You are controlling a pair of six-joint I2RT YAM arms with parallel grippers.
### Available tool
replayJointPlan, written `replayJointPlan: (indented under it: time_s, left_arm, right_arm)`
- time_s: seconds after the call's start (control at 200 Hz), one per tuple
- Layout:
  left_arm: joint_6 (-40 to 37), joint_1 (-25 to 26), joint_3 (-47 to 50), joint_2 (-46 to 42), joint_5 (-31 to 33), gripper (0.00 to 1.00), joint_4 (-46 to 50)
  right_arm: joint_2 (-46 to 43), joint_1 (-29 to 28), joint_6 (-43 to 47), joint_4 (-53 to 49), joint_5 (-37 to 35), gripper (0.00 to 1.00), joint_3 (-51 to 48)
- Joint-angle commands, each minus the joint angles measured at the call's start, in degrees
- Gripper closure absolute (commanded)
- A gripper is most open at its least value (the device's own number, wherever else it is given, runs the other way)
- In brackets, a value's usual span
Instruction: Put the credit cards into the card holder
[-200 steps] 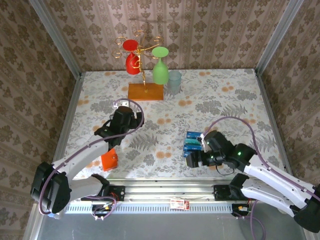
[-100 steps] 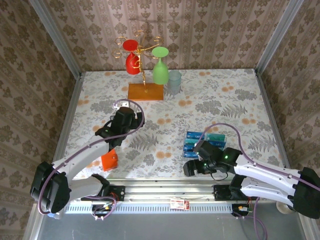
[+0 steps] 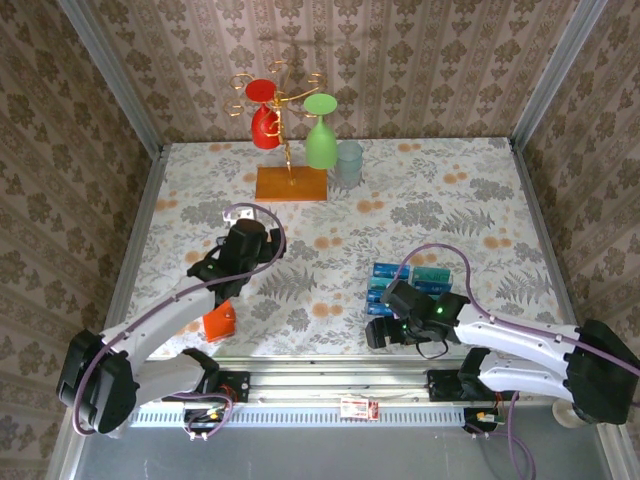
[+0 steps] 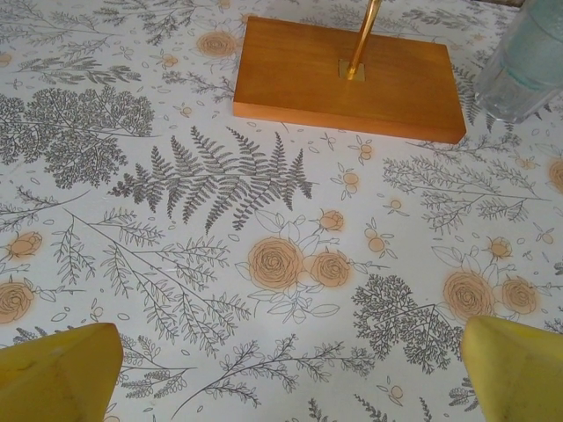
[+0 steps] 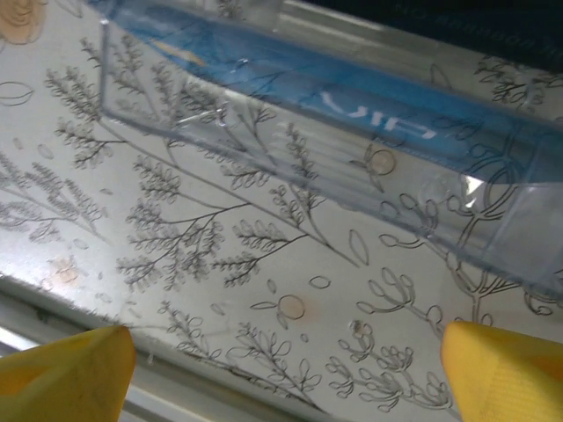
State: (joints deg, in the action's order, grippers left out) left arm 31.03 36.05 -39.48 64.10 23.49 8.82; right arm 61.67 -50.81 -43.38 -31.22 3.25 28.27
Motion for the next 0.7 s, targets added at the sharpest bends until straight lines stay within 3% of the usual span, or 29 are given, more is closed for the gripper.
replayJointPlan:
  time_s: [0.0, 0.44, 0.695]
  left_arm:
    - [1.4, 0.5, 0.5, -0.5, 0.9, 0.0, 0.6]
    - [2.4, 0.5, 0.9, 0.4, 0.2, 0.0, 0.1]
    - [2.7, 0.7, 0.4, 2.2, -0.9, 0.0, -0.3]
  right_arm:
    - [1.2, 1.0, 1.3, 2.1, -3.2, 0.09, 1.7]
    - [3.9, 10.4, 6.8, 5.8, -2.4, 0.09, 4.4]
    - [9.8, 12.7, 9.3, 10.0, -2.2, 0.09, 7.6]
